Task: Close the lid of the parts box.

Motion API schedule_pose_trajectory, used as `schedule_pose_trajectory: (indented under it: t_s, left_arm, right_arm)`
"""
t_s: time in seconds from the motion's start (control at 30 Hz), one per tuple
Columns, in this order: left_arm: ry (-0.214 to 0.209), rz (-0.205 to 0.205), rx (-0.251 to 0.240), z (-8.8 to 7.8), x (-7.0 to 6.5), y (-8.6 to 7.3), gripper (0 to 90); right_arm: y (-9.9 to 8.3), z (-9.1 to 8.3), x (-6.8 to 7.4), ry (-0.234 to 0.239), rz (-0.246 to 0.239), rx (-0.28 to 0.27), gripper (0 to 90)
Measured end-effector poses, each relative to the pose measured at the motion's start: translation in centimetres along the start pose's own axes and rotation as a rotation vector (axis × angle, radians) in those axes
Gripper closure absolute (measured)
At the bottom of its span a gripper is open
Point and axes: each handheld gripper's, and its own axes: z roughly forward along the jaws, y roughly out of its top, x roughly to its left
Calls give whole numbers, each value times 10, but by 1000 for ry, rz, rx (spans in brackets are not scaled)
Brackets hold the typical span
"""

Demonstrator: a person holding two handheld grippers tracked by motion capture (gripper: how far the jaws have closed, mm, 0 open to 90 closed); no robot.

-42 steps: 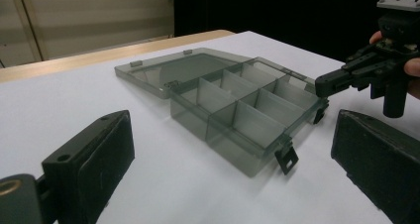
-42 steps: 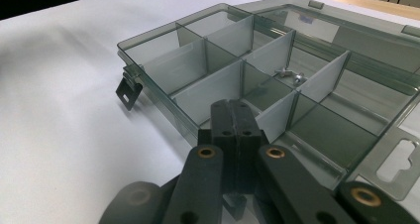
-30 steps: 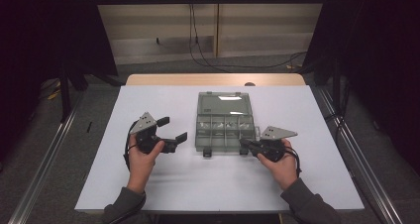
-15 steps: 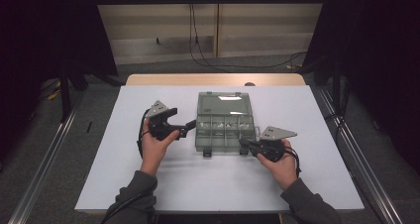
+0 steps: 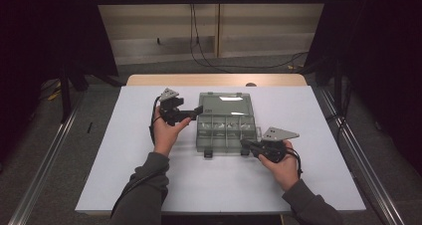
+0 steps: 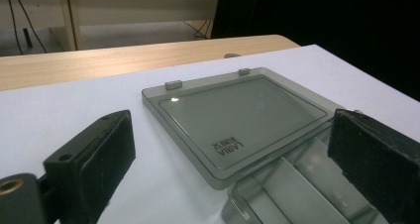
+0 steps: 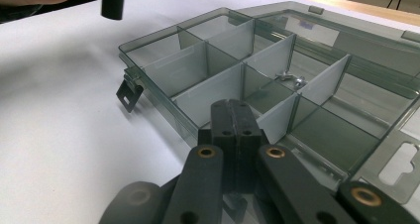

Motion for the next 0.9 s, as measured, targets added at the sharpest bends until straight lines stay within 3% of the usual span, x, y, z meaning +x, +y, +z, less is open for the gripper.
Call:
schedule_pose_trajectory:
  t_s: [0.17,0.3,0.4,0.47,0.6,0.7,0.9]
  left_arm:
    - [23,-8,7,10,4,4,107]
    - [72,-28,13,19,4,7,183]
    - [71,-23,21,26,3,10,332]
    - [103,-20,43,30,1,11,339]
    - [142,-40,62,39,-2,11,431]
    - [173,-40,105,44,-1,9,497]
    - [197,-63,161,54,-2,3,607]
  right_arm:
    - [0,0,0,-1,-5,-2,900]
    - [0,0,0,-5,-7,-2,900]
    - [0,0,1,-4,-5,-3,900]
    - [0,1,1,-4,-6,-5,900]
    - [0,0,1,-8,-6,-4,900]
    - [0,0,1,-7,-8,-4,900]
    - [-1,0,1,-5,-11,-7,900]
